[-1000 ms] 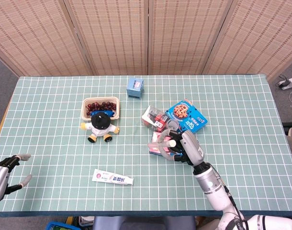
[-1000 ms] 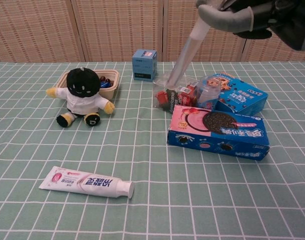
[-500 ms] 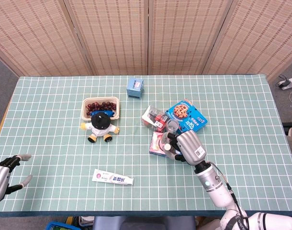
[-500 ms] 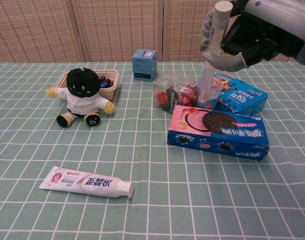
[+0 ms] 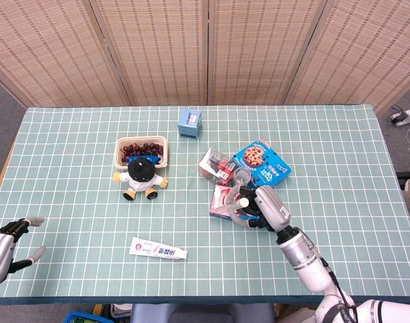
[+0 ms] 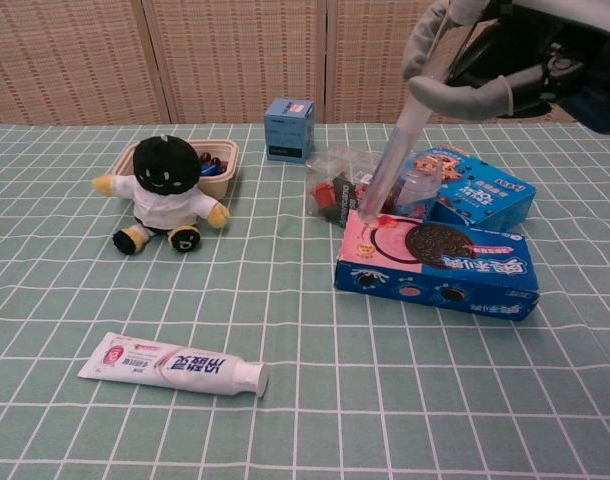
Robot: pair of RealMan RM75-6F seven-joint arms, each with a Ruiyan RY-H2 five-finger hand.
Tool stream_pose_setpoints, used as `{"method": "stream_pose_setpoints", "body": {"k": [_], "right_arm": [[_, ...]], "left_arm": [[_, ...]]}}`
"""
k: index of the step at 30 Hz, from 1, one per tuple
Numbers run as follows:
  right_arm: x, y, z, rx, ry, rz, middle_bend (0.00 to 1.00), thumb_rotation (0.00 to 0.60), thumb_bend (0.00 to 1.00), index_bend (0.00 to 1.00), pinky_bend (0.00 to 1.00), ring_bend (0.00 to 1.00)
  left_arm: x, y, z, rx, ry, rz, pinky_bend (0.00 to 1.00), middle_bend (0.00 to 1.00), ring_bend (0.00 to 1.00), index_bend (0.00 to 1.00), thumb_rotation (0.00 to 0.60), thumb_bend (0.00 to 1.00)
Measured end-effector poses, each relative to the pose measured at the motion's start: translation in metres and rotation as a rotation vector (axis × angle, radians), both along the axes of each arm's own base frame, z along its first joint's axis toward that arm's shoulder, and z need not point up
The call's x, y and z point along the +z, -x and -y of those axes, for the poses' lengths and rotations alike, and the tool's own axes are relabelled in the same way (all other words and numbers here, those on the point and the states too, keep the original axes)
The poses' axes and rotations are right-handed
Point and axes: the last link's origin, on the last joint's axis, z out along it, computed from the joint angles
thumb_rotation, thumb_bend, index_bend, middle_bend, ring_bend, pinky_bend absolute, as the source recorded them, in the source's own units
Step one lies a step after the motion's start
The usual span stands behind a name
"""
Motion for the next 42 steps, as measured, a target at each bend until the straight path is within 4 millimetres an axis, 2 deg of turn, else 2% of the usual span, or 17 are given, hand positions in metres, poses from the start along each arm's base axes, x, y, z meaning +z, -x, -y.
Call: {"method": "stream_pose_setpoints", "body": {"k": [4, 7, 9, 16, 19, 23, 31, 34, 38, 42], "right_arm": [[0.001, 0.003, 0.0, -0.017, -0.057, 0.102, 1.0, 0.6, 0.63, 0.79, 1.0, 1.0], [0.001, 0.006, 0.001, -0.011, -0.029, 0.077, 1.0, 0.6, 0.63, 0.79, 1.0, 1.0], [0.0, 0.007, 0.002, 0.0, 0.016, 0.024, 1.0, 0.6, 0.63, 0.79, 1.0, 1.0], [-0.006, 0.012, 0.003, 0.057, 0.283, -0.324, 1.0, 0.6, 0.63, 0.79, 1.0, 1.0], [-0.008, 0.012, 0.002, 0.064, 0.329, -0.389, 1.0, 0.6, 0.63, 0.79, 1.0, 1.0], [-0.009, 0.011, 0.001, 0.057, 0.3, -0.342, 1.0, 0.6, 0.63, 0.79, 1.0, 1.0], [-0.008, 0.009, -0.003, 0.01, 0.085, -0.022, 1.0, 0.6, 0.63, 0.79, 1.0, 1.0], [-0.009, 0.011, -0.003, 0.0, 0.047, 0.03, 1.0, 0.6, 0.63, 0.79, 1.0, 1.0], [-0.01, 0.015, -0.002, 0.009, 0.072, -0.025, 1.0, 0.6, 0.63, 0.79, 1.0, 1.0], [-0.013, 0.02, 0.0, 0.038, 0.171, -0.171, 1.0, 0.6, 0.63, 0.79, 1.0, 1.0]], "left_arm": [[0.0, 0.0, 0.0, 0.001, 0.0, 0.0, 0.59, 0.4, 0.44, 0.39, 0.6, 0.24], [0.001, 0.0, 0.0, 0.0, -0.002, 0.001, 0.59, 0.4, 0.44, 0.39, 0.6, 0.24], [0.001, 0.0, 0.0, 0.0, -0.002, 0.001, 0.59, 0.4, 0.44, 0.39, 0.6, 0.24], [0.001, -0.001, 0.0, -0.001, -0.002, 0.0, 0.59, 0.4, 0.44, 0.39, 0.6, 0.24], [0.001, 0.0, 0.001, 0.0, -0.003, 0.001, 0.59, 0.4, 0.44, 0.39, 0.6, 0.24], [0.001, 0.0, 0.001, 0.0, -0.003, 0.0, 0.59, 0.4, 0.44, 0.39, 0.6, 0.24], [0.0, -0.001, 0.001, -0.002, -0.002, -0.003, 0.59, 0.4, 0.44, 0.39, 0.6, 0.24], [0.0, -0.001, 0.001, -0.002, -0.001, -0.004, 0.59, 0.4, 0.44, 0.39, 0.6, 0.24], [0.001, -0.001, 0.0, 0.0, -0.003, -0.002, 0.59, 0.4, 0.44, 0.39, 0.6, 0.24], [0.001, -0.001, 0.0, 0.001, -0.001, -0.001, 0.59, 0.4, 0.44, 0.39, 0.6, 0.24]]}}
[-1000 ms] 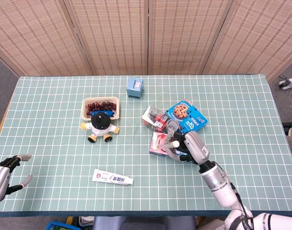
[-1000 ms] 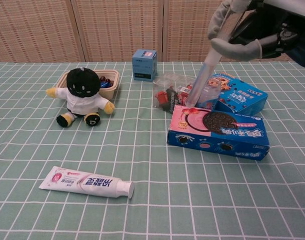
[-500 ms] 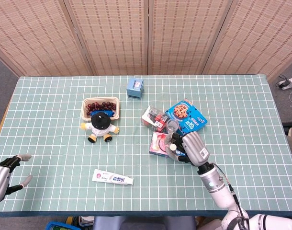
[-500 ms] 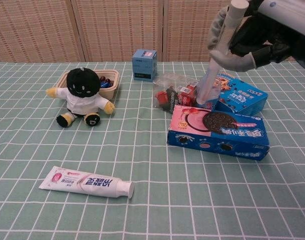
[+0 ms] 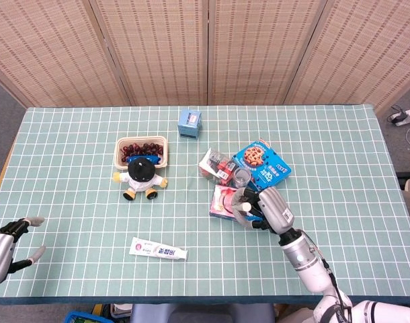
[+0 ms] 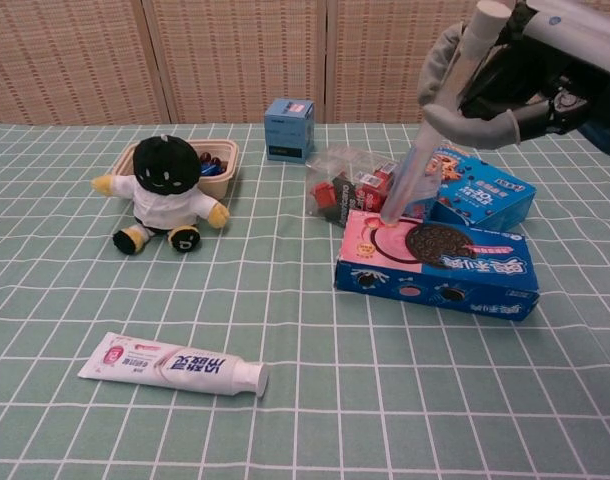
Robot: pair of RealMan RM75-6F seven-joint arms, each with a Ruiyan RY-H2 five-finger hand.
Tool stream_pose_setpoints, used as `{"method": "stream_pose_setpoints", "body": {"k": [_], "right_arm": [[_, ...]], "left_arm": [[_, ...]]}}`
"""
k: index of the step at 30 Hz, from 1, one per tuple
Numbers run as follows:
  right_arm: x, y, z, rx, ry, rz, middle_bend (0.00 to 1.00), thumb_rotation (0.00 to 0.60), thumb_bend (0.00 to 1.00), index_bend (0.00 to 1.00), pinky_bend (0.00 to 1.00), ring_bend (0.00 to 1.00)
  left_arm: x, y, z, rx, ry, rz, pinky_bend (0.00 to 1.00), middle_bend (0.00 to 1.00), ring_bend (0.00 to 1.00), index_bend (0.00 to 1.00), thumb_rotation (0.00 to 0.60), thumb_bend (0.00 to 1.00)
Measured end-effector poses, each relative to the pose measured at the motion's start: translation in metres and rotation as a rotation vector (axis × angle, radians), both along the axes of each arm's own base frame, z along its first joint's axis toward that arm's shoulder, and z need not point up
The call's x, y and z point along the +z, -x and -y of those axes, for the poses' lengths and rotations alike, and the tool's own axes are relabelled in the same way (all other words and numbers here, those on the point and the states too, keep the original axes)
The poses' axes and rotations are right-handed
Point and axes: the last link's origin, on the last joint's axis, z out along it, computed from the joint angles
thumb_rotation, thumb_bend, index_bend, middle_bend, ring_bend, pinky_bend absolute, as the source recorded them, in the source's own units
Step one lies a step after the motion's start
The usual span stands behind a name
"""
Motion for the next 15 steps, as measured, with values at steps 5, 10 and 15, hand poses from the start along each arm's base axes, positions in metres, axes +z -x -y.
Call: {"method": "stream_pose_setpoints", "body": {"k": [5, 10, 15], "right_arm": [[-0.0064, 0.0043, 0.0011, 0.035, 0.16, -0.194, 1.0, 0.6, 0.63, 0.79, 1.0, 1.0], [-0.009, 0.0028, -0.0006, 0.036, 0.161, -0.177, 1.0, 0.6, 0.64, 0.79, 1.0, 1.0], [-0.0082, -0.0002, -0.0021, 0.028, 0.081, -0.026, 1.0, 0.6, 0.64, 0.79, 1.0, 1.0]], "left_arm": [[0.0004, -0.0002, 0.0004, -0.001, -0.002, 0.003, 0.59, 0.4, 0.44, 0.39, 0.6, 0.24], [0.001, -0.0006, 0.0012, -0.003, -0.002, 0.007, 0.59, 0.4, 0.44, 0.39, 0.6, 0.24], [0.0012, -0.0001, 0.001, 0.0, -0.001, 0.007, 0.59, 0.4, 0.44, 0.39, 0.6, 0.24]]}}
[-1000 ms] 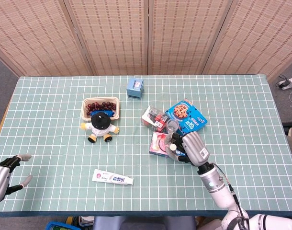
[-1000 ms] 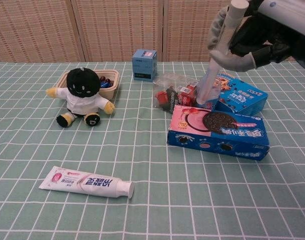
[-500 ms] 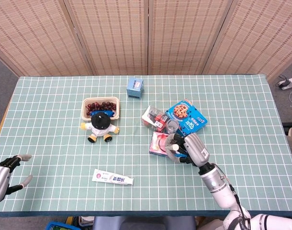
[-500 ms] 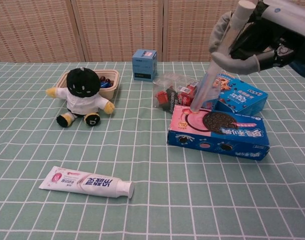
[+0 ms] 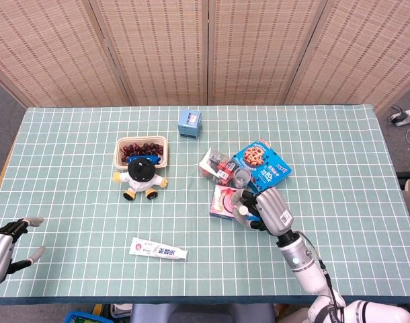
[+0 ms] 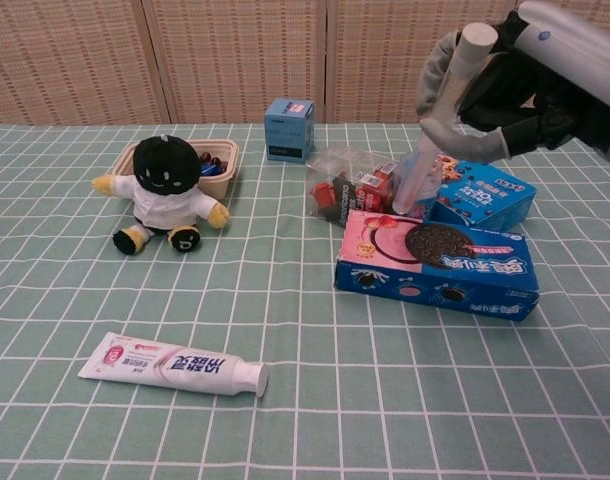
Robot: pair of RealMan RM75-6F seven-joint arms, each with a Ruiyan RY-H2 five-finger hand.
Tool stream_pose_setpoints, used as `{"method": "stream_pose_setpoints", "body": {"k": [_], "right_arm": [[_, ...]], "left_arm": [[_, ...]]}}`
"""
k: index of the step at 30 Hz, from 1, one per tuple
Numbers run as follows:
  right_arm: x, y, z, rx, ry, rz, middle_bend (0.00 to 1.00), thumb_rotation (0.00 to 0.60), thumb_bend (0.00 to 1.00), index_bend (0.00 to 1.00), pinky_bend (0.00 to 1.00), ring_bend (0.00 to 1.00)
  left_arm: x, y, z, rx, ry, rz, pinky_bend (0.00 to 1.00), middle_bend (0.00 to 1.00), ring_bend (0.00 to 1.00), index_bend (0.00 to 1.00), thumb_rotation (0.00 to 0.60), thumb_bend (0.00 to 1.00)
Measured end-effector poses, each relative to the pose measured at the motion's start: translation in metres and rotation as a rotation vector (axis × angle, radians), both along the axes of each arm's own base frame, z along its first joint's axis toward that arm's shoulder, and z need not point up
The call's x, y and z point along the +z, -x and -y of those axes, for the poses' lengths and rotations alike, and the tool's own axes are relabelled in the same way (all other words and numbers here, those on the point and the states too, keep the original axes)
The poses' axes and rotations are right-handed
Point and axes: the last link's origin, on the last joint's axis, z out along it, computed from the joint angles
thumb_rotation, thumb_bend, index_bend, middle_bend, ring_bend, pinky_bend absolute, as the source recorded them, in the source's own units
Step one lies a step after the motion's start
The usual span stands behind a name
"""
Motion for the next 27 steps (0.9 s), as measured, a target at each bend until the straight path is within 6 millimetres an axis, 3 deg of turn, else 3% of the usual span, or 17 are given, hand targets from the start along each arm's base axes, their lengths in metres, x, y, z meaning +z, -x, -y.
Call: {"method": "stream_pose_setpoints", "body": {"k": [7, 12, 20, 27], "right_arm": [[0.001, -0.002, -0.003, -0.001, -0.105, 0.145, 1.0, 0.6, 0.65, 0.79, 1.0, 1.0], [0.001, 0.001, -0.001, 0.005, -0.074, 0.058, 1.0, 0.6, 0.66, 0.79, 1.0, 1.0], [-0.001, 0.008, 0.003, 0.035, 0.105, -0.221, 1.0, 0.6, 0.66, 0.79, 1.0, 1.0], [-0.003, 0.005, -0.001, 0.024, 0.01, -0.132, 1.0, 0.6, 0.66, 0.79, 1.0, 1.0]], "left_arm": [[0.0, 0.0, 0.0, -0.003, 0.001, -0.002, 0.59, 0.4, 0.44, 0.39, 0.6, 0.24], [0.0, 0.0, 0.0, -0.001, 0.001, -0.003, 0.59, 0.4, 0.44, 0.39, 0.6, 0.24], [-0.001, -0.001, 0.0, -0.003, 0.001, -0.003, 0.59, 0.4, 0.44, 0.39, 0.6, 0.24], [0.0, -0.001, 0.001, -0.003, 0.0, -0.003, 0.59, 0.4, 0.44, 0.39, 0.6, 0.24]]}}
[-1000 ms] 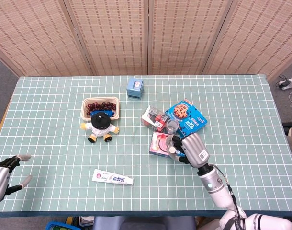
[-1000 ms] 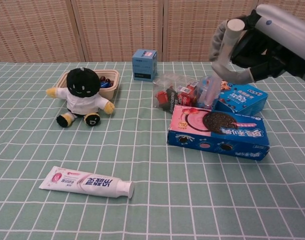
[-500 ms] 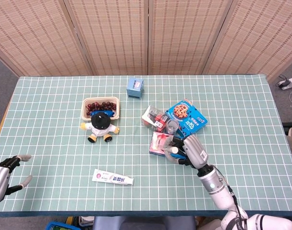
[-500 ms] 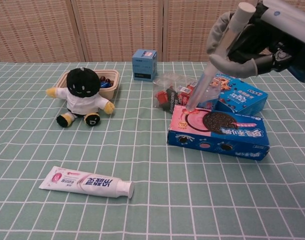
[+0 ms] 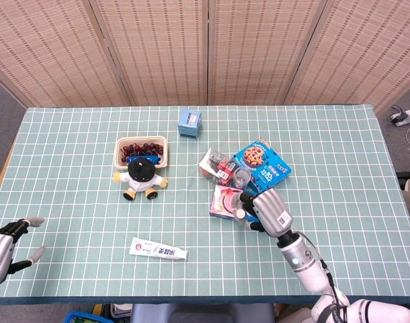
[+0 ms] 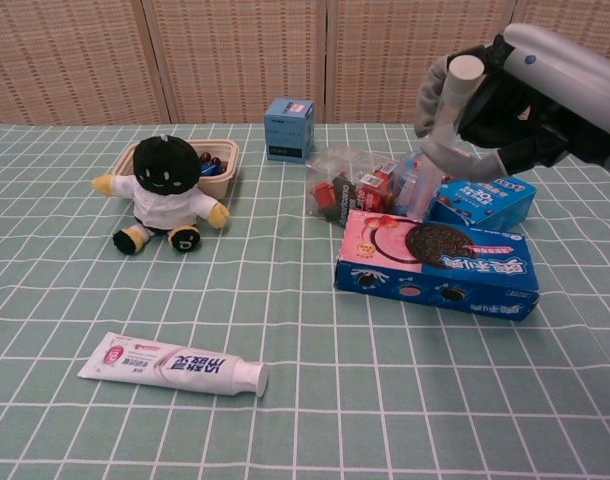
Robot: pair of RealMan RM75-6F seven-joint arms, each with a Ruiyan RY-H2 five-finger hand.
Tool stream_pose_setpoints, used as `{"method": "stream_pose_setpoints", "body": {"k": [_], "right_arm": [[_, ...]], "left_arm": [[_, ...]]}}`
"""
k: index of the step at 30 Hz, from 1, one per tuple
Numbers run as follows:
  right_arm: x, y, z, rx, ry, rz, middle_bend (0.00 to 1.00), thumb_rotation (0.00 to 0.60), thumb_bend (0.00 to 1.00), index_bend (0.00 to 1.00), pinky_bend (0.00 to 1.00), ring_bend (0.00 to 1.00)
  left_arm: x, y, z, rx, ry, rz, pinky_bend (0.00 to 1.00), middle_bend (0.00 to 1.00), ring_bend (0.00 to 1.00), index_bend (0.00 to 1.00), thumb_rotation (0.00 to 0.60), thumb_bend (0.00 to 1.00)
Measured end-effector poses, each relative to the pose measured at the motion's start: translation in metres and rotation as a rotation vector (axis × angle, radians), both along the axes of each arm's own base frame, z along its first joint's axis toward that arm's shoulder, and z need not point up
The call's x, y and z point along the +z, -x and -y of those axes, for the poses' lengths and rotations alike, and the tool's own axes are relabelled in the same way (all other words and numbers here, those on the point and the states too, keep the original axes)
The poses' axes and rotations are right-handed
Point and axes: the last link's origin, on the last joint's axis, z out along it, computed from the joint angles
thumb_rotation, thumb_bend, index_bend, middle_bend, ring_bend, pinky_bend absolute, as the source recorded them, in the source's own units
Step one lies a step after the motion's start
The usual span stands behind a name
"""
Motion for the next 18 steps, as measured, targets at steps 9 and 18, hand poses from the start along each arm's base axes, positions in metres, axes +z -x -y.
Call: {"method": "stream_pose_setpoints", "body": {"k": [9, 18], "right_arm": [[0.003, -0.0044, -0.0055, -0.01, -0.242, 0.268, 1.0, 0.6, 0.66, 0.79, 1.0, 1.0], [0.0049, 0.0012, -0.0051, 0.046, -0.052, 0.024, 1.0, 0.6, 0.66, 0.79, 1.0, 1.0]], "left_arm": [[-0.0007, -0.0004, 0.0008, -0.001, 0.0, -0.003, 0.59, 0.4, 0.44, 0.39, 0.6, 0.24], [-0.0011, -0.0013, 0.0013, -0.006, 0.0, -0.008, 0.59, 0.4, 0.44, 0.39, 0.6, 0.24]]}}
